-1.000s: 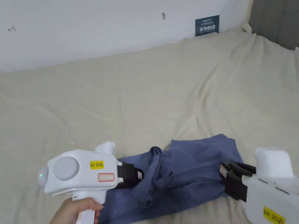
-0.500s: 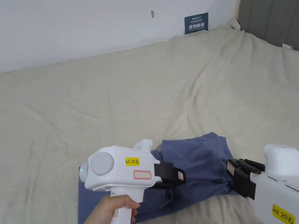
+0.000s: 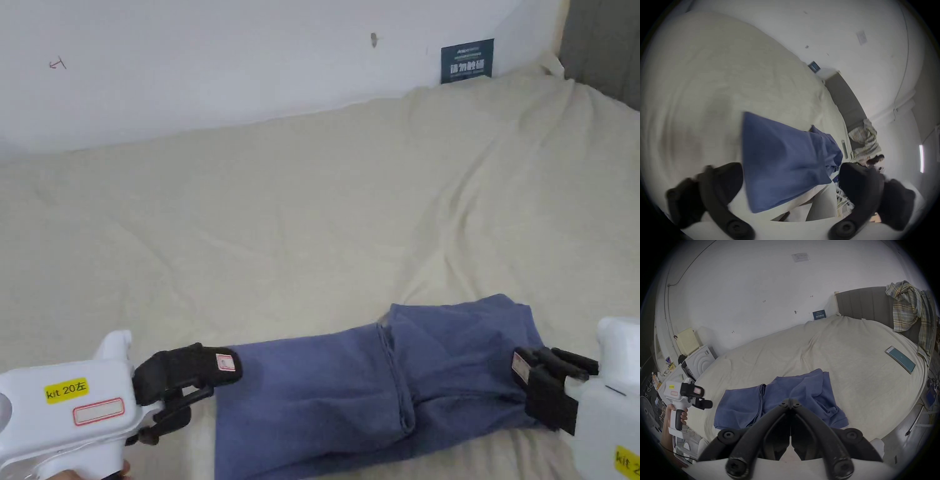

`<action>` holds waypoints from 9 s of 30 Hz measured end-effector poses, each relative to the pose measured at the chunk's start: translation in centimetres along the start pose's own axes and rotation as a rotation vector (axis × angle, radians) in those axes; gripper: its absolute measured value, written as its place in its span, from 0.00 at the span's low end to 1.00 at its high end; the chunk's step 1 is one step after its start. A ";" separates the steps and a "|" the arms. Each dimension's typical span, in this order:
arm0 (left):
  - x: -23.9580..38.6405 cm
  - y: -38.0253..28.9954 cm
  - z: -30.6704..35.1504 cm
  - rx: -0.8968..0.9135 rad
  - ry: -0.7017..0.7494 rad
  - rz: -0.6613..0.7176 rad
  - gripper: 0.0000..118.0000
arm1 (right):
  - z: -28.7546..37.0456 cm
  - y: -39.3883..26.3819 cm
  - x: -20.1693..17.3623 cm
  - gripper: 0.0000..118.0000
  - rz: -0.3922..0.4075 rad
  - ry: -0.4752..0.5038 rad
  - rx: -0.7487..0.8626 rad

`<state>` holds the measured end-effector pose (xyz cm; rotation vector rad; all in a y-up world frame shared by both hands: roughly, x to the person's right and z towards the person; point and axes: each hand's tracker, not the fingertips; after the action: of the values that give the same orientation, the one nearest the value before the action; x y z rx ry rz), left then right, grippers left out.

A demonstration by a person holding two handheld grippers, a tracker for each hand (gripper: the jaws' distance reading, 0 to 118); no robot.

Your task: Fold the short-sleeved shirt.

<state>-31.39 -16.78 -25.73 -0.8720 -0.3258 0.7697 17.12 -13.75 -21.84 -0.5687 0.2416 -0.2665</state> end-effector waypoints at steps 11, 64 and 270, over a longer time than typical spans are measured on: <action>-3.7 -0.1 -5.6 -0.099 -0.247 0.191 1.00 | -1.1 -0.2 -2.8 0.00 0.051 0.016 -0.050; 22.8 0.7 -16.0 -0.327 0.015 -0.349 0.13 | 1.9 -0.5 5.8 0.00 -0.112 -0.067 0.017; 18.6 -6.0 7.8 0.869 0.722 -0.523 1.00 | 2.6 8.2 -11.9 0.88 0.284 0.018 0.361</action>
<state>-20.04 -1.36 -17.03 -0.1672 0.4052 0.0323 8.24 -2.10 -22.50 -0.1706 0.2807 -0.0364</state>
